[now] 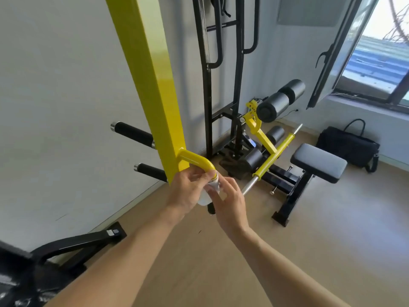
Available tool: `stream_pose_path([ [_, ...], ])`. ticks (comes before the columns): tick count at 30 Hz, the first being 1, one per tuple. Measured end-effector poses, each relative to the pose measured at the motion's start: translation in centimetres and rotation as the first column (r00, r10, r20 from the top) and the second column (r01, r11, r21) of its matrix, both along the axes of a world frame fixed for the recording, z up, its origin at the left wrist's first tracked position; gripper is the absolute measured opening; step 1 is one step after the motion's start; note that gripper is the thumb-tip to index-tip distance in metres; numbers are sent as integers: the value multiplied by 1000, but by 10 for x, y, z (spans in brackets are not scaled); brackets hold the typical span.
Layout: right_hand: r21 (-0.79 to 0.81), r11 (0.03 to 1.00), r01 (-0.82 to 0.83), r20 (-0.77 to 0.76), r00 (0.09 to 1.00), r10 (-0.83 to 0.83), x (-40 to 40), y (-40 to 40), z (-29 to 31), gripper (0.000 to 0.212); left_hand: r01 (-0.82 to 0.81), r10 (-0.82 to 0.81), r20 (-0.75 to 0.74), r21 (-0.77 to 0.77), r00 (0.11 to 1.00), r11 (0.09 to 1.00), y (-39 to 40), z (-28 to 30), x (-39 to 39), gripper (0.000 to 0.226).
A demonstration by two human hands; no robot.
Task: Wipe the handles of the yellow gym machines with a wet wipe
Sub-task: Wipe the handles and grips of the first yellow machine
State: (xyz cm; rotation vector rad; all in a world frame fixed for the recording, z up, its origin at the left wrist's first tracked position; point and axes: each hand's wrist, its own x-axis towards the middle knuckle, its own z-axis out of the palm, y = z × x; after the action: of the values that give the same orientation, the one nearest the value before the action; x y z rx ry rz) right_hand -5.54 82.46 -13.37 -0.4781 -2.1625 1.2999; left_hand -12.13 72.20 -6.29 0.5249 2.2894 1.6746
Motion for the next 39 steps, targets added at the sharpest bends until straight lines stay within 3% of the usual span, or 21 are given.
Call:
stream_pose_path([
  [5, 100, 992, -71, 126, 990, 58, -1, 3, -13, 27, 3, -4, -31, -50, 1000, 999, -1, -3, -12, 26],
  [10, 94, 994, 51, -72, 996, -44, -9, -3, 0, 29, 28, -30, -45, -59, 999, 998, -2, -4, -18, 23],
  [15, 224, 975, -2, 189, 981, -42, -5, -4, -35, 19, 63, -66, -42, -75, 997, 995, -1, -6, -21, 31],
  [21, 217, 972, 94, -60, 995, -83, -16, -6, -19, 35, 80, -85, -63, -78, 994, 994, -1, -10, -31, 30],
  [27, 241, 970, -10, 315, 947, -69, -8, -13, -59, 16, 108, -115, -116, -65, 987, 992, -1, -14, -34, 34],
  [31, 224, 969, 101, 24, 994, -109, -15, -12, -28, 33, 123, -128, -131, -47, 983, 991, -2, -15, -36, 30],
  [33, 265, 958, 112, -23, 994, -110, -19, -10, -22, 36, 138, -142, -134, -41, 981, 990, -4, -15, -36, 26],
  [37, 261, 964, -46, 357, 933, -52, -9, -12, -49, 22, 167, -172, -120, -49, 978, 985, -6, -15, -36, 29],
  [39, 231, 972, -40, 381, 923, -53, -6, -13, -54, 22, 178, -186, -141, -69, 972, 982, -7, -16, -35, 30],
])
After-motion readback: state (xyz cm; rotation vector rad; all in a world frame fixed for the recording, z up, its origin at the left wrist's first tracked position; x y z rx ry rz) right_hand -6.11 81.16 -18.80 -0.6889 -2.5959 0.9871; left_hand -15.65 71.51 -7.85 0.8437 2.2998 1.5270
